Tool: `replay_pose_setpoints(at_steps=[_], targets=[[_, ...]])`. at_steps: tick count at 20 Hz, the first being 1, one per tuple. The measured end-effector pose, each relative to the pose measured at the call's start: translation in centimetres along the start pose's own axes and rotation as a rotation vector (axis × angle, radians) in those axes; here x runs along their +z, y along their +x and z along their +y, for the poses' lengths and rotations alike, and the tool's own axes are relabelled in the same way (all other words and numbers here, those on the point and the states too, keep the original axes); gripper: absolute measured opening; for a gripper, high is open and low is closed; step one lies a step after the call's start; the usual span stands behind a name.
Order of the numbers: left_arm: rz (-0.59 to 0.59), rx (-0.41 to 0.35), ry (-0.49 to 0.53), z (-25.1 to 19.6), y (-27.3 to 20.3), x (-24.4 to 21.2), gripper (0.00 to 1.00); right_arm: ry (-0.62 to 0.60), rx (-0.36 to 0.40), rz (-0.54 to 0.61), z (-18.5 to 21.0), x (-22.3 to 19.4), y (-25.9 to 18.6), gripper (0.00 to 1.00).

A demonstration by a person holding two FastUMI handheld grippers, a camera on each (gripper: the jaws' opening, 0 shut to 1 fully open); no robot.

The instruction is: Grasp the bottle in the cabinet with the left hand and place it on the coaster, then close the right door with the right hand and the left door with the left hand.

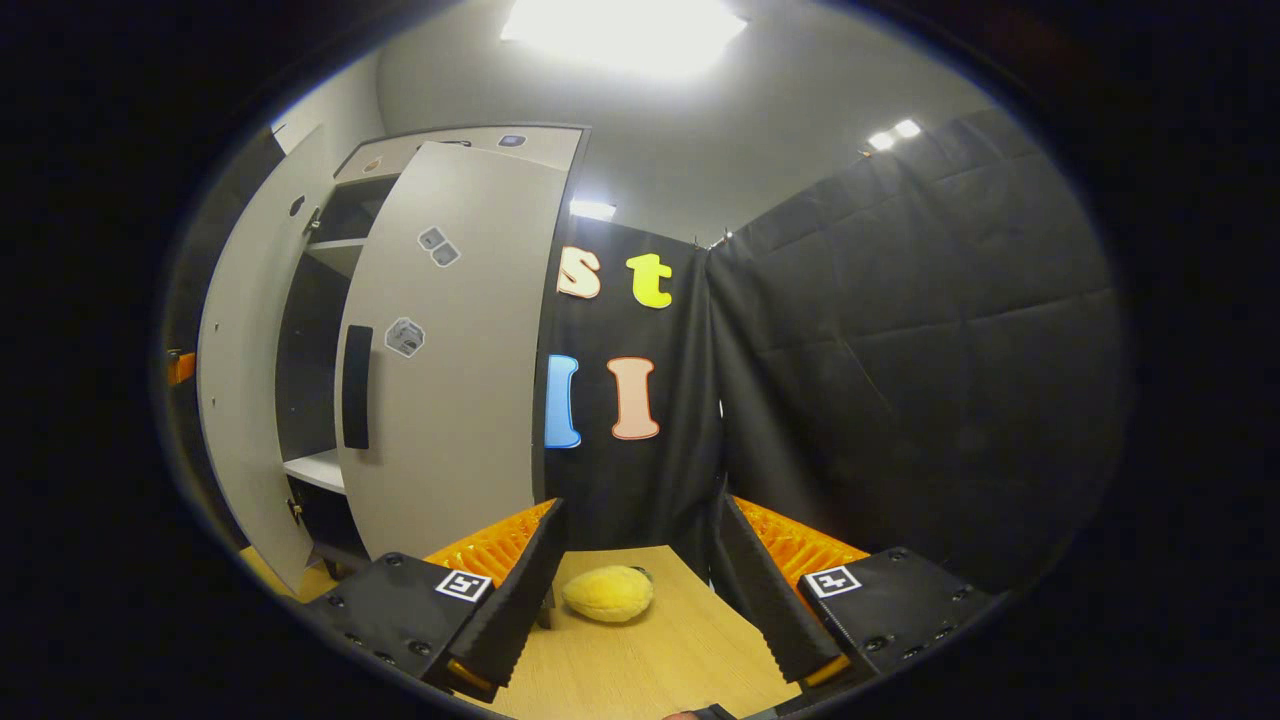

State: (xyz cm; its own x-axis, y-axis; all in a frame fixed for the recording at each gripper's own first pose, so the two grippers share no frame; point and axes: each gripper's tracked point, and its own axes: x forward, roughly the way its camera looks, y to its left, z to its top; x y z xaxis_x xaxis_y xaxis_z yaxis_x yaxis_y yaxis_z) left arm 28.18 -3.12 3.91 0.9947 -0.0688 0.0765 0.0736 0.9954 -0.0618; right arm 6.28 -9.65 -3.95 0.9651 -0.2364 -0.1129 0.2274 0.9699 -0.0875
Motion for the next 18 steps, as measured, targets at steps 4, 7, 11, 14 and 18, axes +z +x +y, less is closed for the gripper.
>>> replay_pose_setpoints(at_steps=[4,7,11,14,18], targets=[[-0.001,-0.020,-0.010,-1.6,0.0,0.0,0.84,-0.020,-0.002,0.010,-0.8,-0.6,-0.8,0.97],[-0.002,-0.047,-0.019,-3.3,0.1,-0.1,0.97,-0.025,0.001,0.013,-0.9,-0.7,-1.3,0.98],[-0.005,-0.092,-0.032,-6.0,0.7,-0.3,0.90,-0.051,-0.003,0.013,-1.4,-0.9,-1.8,0.98],[-0.009,-0.120,-0.033,-8.0,1.4,-0.5,0.98,-0.063,-0.002,0.016,-1.7,-1.1,-2.3,0.98],[-0.025,-0.163,-0.039,-11.4,2.8,-0.7,0.97,-0.078,0.002,0.028,-1.8,-1.5,-2.7,0.92]])
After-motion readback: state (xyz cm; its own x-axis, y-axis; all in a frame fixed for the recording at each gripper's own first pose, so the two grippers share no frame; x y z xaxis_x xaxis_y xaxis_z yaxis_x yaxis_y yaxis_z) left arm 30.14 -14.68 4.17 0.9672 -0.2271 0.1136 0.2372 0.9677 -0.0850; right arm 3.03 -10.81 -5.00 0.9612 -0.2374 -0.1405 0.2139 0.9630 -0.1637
